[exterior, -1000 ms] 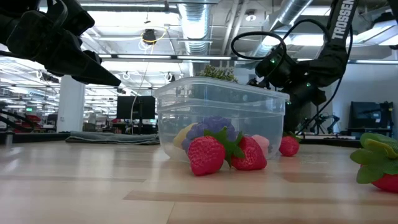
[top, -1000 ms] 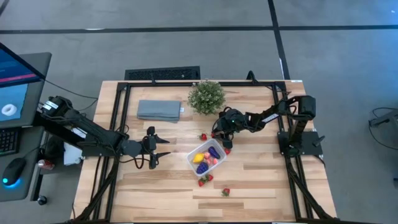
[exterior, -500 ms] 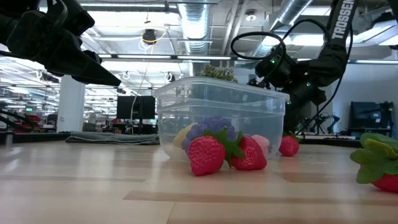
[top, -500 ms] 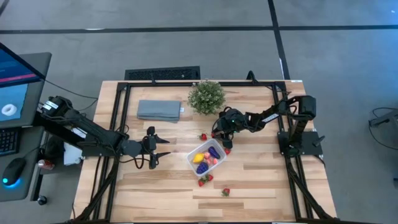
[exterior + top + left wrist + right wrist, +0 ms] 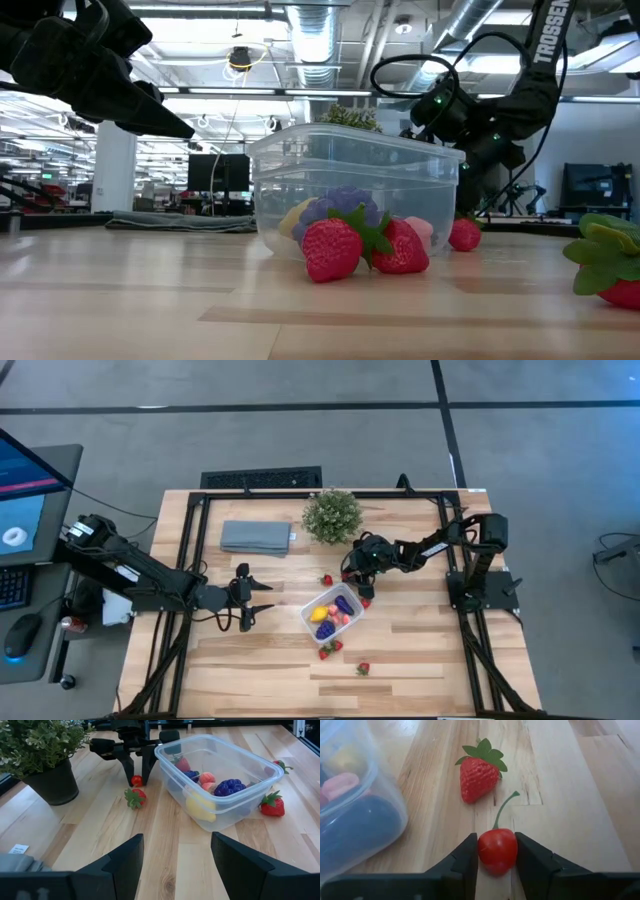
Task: Pick and placing Produce into tupperware
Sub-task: Put the cherry into the transparent
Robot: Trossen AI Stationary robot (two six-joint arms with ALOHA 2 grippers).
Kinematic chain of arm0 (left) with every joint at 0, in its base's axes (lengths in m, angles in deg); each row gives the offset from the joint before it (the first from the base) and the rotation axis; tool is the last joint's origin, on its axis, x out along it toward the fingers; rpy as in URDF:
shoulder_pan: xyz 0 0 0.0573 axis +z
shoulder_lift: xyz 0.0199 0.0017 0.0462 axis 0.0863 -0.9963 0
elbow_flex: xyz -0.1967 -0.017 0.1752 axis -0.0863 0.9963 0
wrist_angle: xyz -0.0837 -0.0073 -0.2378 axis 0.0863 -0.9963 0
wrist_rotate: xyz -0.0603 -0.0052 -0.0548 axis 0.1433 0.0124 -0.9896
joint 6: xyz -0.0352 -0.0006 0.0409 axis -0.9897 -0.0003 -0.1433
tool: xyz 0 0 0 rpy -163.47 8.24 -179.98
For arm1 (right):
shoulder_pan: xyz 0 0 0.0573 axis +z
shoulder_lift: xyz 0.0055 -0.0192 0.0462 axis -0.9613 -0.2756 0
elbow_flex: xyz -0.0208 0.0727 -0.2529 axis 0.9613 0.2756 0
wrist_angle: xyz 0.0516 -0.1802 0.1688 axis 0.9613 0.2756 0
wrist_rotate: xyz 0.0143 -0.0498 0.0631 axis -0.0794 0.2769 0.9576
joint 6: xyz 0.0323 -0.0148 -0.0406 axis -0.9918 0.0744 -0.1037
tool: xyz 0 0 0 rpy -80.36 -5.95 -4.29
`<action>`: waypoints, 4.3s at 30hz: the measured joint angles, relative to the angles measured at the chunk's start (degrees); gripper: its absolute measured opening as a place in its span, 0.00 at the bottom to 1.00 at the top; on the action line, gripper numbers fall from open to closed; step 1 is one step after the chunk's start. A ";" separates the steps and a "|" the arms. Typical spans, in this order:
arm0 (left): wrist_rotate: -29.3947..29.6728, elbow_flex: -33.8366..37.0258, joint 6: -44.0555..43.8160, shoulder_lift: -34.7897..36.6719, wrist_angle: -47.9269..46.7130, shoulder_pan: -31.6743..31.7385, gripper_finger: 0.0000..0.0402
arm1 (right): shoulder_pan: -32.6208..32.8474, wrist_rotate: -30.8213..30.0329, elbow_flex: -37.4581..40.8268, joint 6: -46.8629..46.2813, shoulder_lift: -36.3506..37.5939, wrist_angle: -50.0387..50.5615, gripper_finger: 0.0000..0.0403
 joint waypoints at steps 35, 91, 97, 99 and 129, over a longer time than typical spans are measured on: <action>0.00 0.00 -0.01 0.00 0.02 0.00 0.56 | 0.02 0.08 0.00 -0.02 0.00 0.04 0.37; 0.00 -0.02 -0.01 0.00 0.02 -0.01 0.56 | 0.07 0.12 0.00 -0.04 0.00 0.02 0.37; 0.00 -0.02 -0.01 0.00 0.02 -0.01 0.56 | 0.07 0.23 0.00 -0.04 0.00 0.02 0.36; 0.00 -0.02 -0.01 0.00 0.02 -0.01 0.56 | 0.07 0.26 0.00 -0.04 0.00 0.02 0.35; 0.00 -0.02 -0.40 0.00 0.02 -0.01 0.56 | 0.00 1.46 -0.11 -0.59 0.02 1.09 0.35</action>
